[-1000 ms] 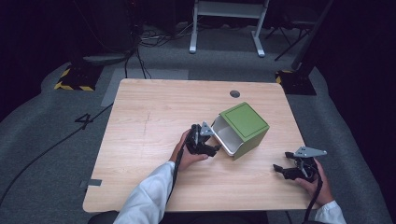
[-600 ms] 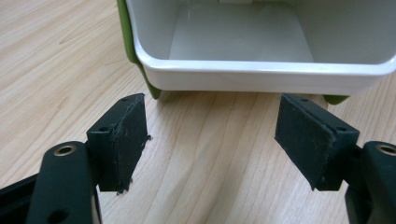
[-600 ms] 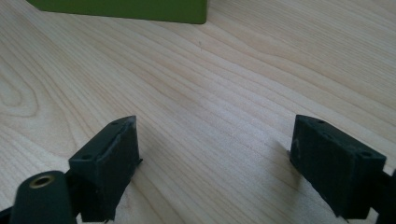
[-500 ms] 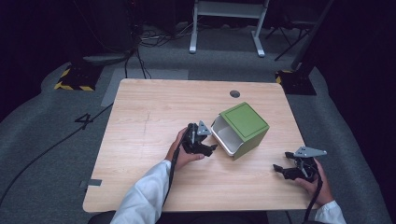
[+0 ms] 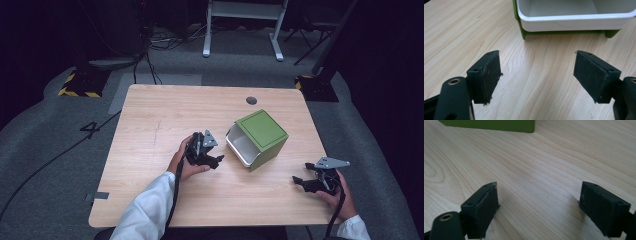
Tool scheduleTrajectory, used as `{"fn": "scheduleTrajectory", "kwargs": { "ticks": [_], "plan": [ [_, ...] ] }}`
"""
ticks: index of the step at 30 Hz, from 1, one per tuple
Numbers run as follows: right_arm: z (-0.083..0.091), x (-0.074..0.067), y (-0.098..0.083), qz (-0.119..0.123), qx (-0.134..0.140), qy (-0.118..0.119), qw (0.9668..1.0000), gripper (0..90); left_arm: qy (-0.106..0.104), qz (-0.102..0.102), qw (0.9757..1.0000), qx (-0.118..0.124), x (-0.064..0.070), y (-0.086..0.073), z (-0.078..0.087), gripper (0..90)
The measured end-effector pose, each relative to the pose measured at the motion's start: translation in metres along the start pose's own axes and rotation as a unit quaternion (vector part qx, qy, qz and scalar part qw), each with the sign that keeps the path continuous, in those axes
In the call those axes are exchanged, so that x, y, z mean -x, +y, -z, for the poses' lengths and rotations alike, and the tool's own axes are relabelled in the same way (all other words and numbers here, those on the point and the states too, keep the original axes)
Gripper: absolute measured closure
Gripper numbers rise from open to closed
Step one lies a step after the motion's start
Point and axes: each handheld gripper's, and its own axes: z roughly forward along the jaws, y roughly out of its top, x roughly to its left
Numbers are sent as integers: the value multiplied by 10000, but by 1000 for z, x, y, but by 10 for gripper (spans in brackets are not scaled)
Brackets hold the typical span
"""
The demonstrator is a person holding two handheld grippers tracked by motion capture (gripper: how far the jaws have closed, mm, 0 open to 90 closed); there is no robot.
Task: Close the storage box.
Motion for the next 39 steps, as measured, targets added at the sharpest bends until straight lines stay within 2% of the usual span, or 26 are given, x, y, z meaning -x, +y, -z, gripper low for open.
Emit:
{"fn": "scheduleTrajectory", "kwargs": {
  "ticks": [3, 9, 11, 15, 18, 32, 36, 39],
  "plan": [
    [0, 0, 0, 5, 1, -1, 10000, 155, 27, -22, 10000, -19, -1, -2, 3, 211],
    [0, 0, 0, -4, 0, -4, 10000, 155, 134, -195, 9995, -195, -4, -9, 16, 199],
    [0, 0, 0, -4, 0, -4, 10000, 155, 120, -186, 9996, -186, -6, -12, 19, 194],
    [0, 0, 0, -3, 0, -4, 10000, 155, 220, -249, 9992, -227, -8, -18, 26, 186],
    [0, 0, 0, -6, -1, -3, 10000, 155, 352, -310, 9982, -370, -10, -26, 31, 182],
    [0, 0, 0, -20, -11, 6, 10000, 154, 529, -229, 9970, -508, -17, -57, 54, 179],
    [0, 0, 0, -21, -12, 4, 10000, 154, 616, -218, 9963, -567, -19, -68, 62, 180],
    [0, 0, 0, -22, -12, 4, 10000, 154, 734, -224, 9947, -680, -21, -79, 70, 179]
  ]
}}
